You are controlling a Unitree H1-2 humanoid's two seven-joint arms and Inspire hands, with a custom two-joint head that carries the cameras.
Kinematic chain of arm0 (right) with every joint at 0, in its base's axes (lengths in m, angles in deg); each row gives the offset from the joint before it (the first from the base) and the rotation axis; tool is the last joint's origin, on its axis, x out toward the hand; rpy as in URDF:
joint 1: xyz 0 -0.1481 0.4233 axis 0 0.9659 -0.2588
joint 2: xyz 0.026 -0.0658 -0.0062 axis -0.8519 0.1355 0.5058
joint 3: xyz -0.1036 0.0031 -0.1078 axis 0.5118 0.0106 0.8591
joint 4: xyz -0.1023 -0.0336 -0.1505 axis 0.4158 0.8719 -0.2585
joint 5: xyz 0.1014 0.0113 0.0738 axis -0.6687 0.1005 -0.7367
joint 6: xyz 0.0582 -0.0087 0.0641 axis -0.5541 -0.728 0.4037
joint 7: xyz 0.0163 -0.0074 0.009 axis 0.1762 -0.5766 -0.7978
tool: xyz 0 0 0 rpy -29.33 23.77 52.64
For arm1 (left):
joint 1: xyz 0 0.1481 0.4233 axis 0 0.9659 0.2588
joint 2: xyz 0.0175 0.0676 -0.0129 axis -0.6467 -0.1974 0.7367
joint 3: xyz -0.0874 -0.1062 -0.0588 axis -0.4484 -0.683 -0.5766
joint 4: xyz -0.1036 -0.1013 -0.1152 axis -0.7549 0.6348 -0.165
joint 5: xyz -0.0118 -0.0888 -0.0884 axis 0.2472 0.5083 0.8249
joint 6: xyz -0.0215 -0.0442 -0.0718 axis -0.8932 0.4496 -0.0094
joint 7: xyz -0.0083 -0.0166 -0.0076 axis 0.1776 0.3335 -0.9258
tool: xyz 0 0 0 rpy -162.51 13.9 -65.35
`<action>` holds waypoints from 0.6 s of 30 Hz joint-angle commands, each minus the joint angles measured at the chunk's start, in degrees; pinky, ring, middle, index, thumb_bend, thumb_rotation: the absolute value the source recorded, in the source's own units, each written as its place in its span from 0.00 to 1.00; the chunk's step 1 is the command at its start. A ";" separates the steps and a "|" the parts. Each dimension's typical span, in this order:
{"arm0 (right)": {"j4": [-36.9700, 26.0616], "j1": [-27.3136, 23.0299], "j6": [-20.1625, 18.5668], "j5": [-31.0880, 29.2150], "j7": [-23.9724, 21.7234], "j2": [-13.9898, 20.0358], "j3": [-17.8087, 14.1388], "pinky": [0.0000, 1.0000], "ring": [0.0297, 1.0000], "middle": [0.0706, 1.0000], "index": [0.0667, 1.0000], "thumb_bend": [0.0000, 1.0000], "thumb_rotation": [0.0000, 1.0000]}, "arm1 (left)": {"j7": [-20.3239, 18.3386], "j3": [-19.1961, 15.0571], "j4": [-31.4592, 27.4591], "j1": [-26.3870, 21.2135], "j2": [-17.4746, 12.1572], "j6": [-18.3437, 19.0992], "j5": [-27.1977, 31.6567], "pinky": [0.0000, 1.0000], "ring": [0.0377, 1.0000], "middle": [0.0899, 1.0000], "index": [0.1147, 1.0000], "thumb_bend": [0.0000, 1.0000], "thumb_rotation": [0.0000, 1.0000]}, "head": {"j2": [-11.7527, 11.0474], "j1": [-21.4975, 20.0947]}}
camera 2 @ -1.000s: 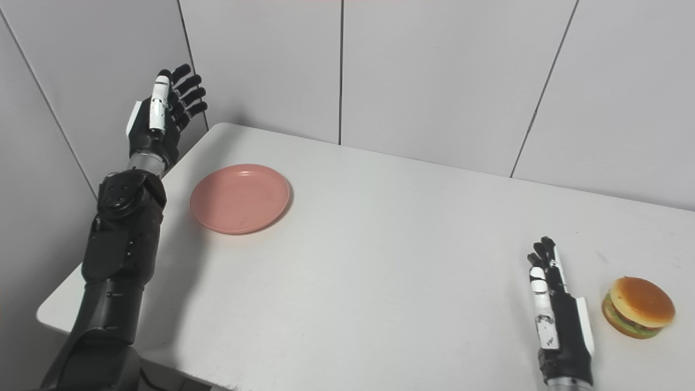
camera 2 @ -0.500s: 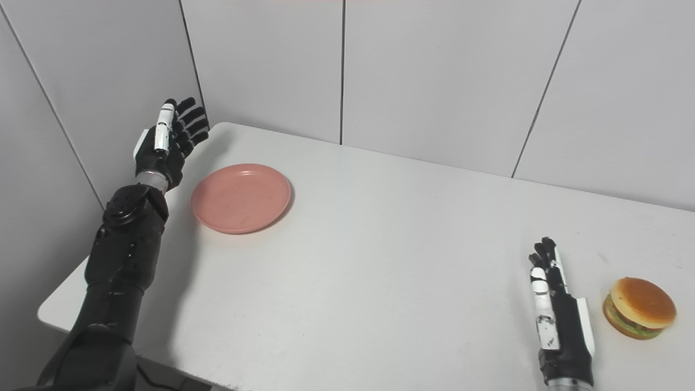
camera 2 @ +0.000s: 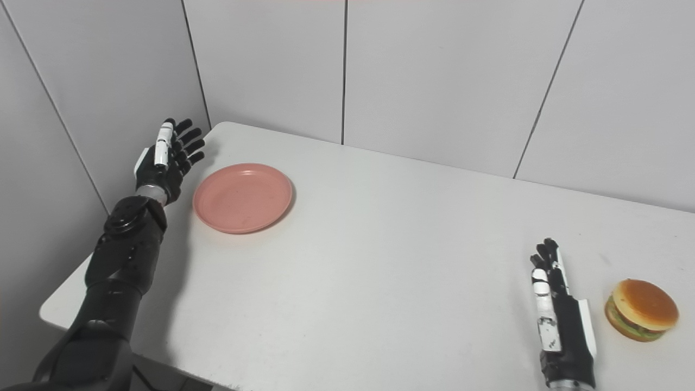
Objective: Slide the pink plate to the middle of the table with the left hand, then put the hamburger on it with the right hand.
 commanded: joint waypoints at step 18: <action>2.42 3.32 0.17 0.35 0.29 -0.36 0.23 0.99 0.95 0.96 0.98 0.17 1.00 | -0.58 -0.53 3.88 -2.78 -2.80 -4.11 0.00 0.89 0.88 0.87 0.85 0.34 1.00 | 0.22 0.12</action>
